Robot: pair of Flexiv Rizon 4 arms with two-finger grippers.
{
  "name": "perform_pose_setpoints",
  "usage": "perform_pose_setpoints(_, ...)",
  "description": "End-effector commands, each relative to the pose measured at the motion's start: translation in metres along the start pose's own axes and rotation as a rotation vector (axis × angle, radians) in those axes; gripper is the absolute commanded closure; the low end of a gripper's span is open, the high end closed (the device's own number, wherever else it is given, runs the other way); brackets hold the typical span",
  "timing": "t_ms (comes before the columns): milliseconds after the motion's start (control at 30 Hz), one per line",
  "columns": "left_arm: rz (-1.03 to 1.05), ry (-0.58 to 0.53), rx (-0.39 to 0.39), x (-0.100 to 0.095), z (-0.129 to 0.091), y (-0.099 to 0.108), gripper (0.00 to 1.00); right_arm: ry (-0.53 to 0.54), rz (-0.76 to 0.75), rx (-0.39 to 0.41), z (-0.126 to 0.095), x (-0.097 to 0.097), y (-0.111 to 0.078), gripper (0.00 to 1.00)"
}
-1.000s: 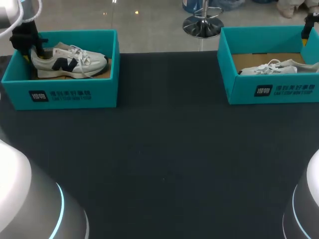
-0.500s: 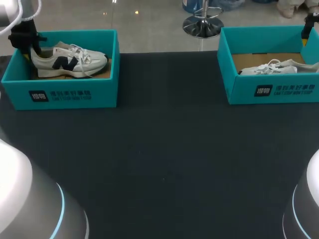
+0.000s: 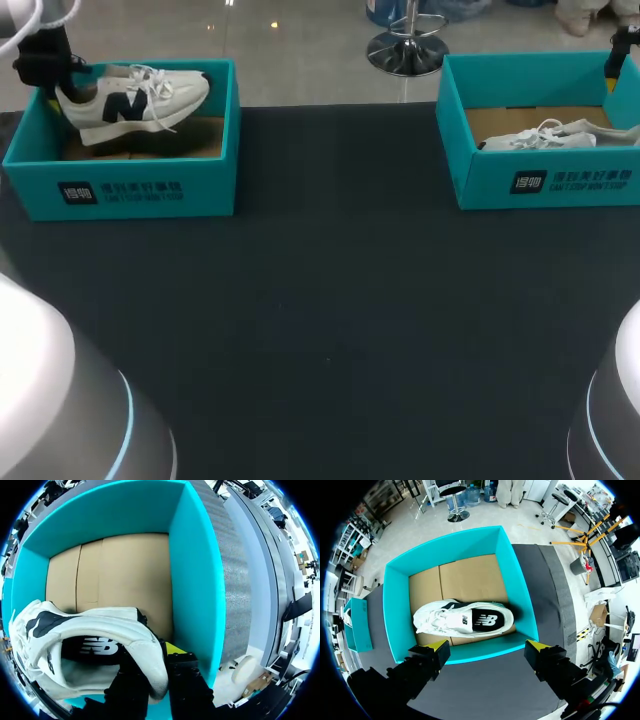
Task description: Take the shoe out of the shoebox, open the shoe tongue, remove and reinsert the insole, then place the shoe into the shoebox
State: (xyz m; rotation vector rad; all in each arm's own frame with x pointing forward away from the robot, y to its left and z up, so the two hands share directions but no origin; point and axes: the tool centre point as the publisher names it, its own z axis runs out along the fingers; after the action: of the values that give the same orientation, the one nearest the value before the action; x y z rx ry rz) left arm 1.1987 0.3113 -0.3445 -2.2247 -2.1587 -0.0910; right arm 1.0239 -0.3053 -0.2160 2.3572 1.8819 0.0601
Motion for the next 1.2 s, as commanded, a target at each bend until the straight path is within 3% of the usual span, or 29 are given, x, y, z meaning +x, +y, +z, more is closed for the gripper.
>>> perform_pose_setpoints(33,0.001,-0.006,0.017,0.005,-0.021,-0.001,1.00,0.000,0.000,-0.001,0.000,0.000,0.000,0.00)
perform_pose_setpoints(233,0.018,-0.043,0.048,0.006,-0.043,-0.006,1.00,0.000,0.000,-0.001,0.000,0.000,0.000,0.00)
perform_pose_setpoints(600,-0.018,-0.026,0.018,0.005,-0.087,-0.023,1.00,0.000,0.000,-0.001,0.000,0.000,0.000,0.00)
perform_pose_setpoints(1200,-0.077,0.044,-0.046,-0.010,-0.125,-0.058,1.00,0.000,0.000,-0.001,0.000,0.000,0.000,0.00)
